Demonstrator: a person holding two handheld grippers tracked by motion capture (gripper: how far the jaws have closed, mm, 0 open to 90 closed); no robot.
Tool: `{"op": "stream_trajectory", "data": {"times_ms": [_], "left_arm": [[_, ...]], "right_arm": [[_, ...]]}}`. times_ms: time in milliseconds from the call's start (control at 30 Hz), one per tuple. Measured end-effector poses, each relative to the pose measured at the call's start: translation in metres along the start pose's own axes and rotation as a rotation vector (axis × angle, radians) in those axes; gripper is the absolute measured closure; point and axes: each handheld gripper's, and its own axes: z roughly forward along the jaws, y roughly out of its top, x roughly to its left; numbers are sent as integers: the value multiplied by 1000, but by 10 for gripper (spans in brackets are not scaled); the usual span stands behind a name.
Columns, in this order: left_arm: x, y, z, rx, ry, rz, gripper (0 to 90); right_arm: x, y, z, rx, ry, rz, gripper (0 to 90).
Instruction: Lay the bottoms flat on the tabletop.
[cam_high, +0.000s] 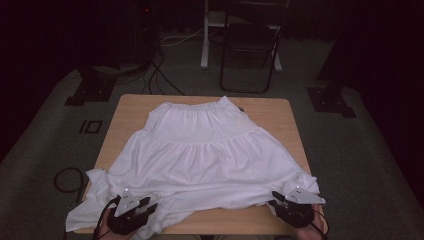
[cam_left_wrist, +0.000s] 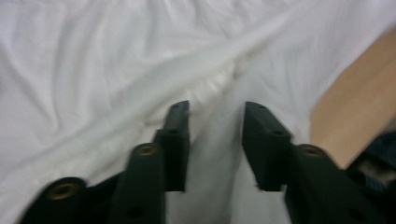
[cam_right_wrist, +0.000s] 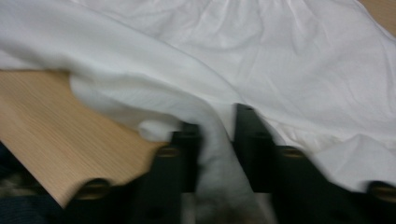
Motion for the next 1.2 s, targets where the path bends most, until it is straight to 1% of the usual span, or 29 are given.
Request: {"op": "stream_trajectory", "data": {"times_ms": [67,100,167,233,300,367,400,433,467,533,633,700,767,800,867,933,1000,1100,1167,1200], "left_arm": [[5,5,0,-24,19,-12,526],[8,8,1,-25,30,-9,516],[15,13,7,-22,63,-15,503],[26,19,15,-20,90,-33,499],[36,24,22,-21,124,-51,499],[47,29,31,-11,146,-68,495],[47,29,31,-11,146,-68,494],[56,32,41,1,174,-76,494],[60,33,45,10,180,-77,492],[70,34,57,30,204,-95,491],[78,32,71,59,226,-112,491],[81,29,78,81,233,-111,491],[82,27,83,95,238,-112,489],[83,25,85,97,240,-117,489],[86,23,87,105,246,-126,489],[89,22,88,110,252,-134,489],[92,20,89,113,262,-145,489],[96,17,93,123,275,-152,490],[100,15,93,99,267,-173,484],[102,15,93,98,271,-174,487]], "right_arm": [[-2,2,-1,-21,-3,13,541],[-3,4,-1,-28,-14,16,519],[-7,8,2,-36,-33,24,505],[-12,12,11,-40,-48,27,493],[-17,18,20,-43,-62,43,488],[-21,25,26,-57,-66,51,483],[-21,25,26,-57,-66,51,483],[-23,29,29,-65,-64,50,482],[-27,36,32,-82,-66,55,480],[-31,41,36,-92,-70,75,480],[-39,46,41,-107,-77,92,479],[-44,48,40,-120,-44,102,473],[-50,48,37,-131,33,110,467],[-52,48,34,-131,64,112,464],[-55,45,27,-129,83,96,458],[-59,43,20,-140,106,101,454],[-62,42,15,-150,108,100,452],[-66,43,9,-161,136,95,452],[-67,44,6,-160,156,83,452],[-68,44,4,-155,177,80,452]]}}
